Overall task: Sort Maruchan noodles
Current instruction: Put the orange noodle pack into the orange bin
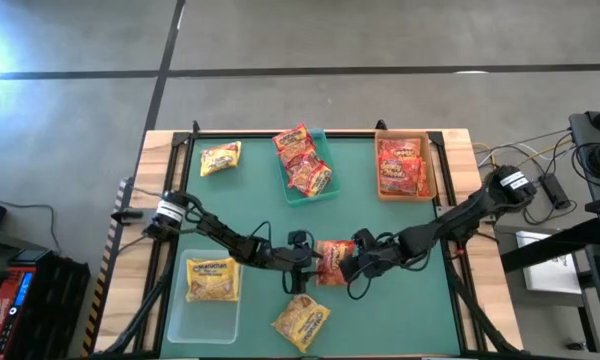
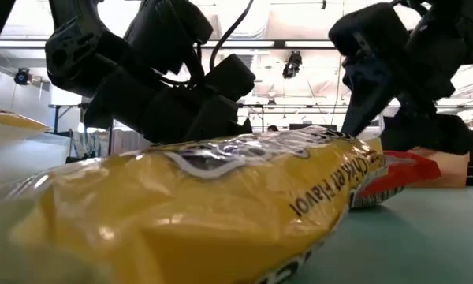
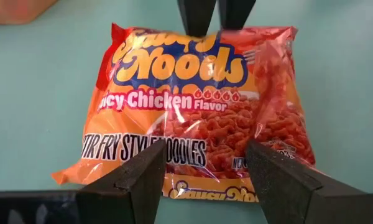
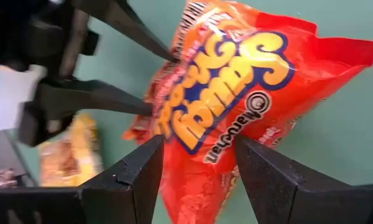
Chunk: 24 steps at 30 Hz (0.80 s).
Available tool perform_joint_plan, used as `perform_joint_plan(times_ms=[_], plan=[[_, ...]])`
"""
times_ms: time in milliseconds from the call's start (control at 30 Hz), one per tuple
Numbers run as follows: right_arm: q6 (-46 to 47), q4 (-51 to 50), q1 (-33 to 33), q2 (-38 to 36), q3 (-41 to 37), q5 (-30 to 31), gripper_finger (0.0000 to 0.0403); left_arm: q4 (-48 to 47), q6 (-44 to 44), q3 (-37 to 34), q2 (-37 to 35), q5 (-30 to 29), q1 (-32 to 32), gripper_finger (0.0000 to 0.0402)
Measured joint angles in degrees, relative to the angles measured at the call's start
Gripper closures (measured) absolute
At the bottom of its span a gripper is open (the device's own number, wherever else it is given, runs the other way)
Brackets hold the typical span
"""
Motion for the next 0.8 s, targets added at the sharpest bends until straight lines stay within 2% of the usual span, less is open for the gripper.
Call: perform_joint_plan(times_ms=[167, 367, 567, 800], plan=[[0.59, 0.19, -0.28, 2.18, 0.11, -2.01, 0.0211, 0.03, 0.02, 0.02, 0.12, -0.13, -0.01, 0.0198], [0.18, -0.79, -0.74, 0.28, 0.01, -4.76, 0.0211, -0.13, 0.02, -0.01, 0.26, -0.15, -0.04, 0.0198], [0.38, -0.74, -0.59, -1.27, 0.02, -4.85, 0.0211, -0.25, -0.07, -0.03, 0.31, -0.15, -0.03, 0.0198], [3.71, -5.33, 1.45, -0.86, -0.59, -3.38, 0.0211, -0.64, -1.27, -0.05, 0.31, -0.16, -0.05, 0.0198]])
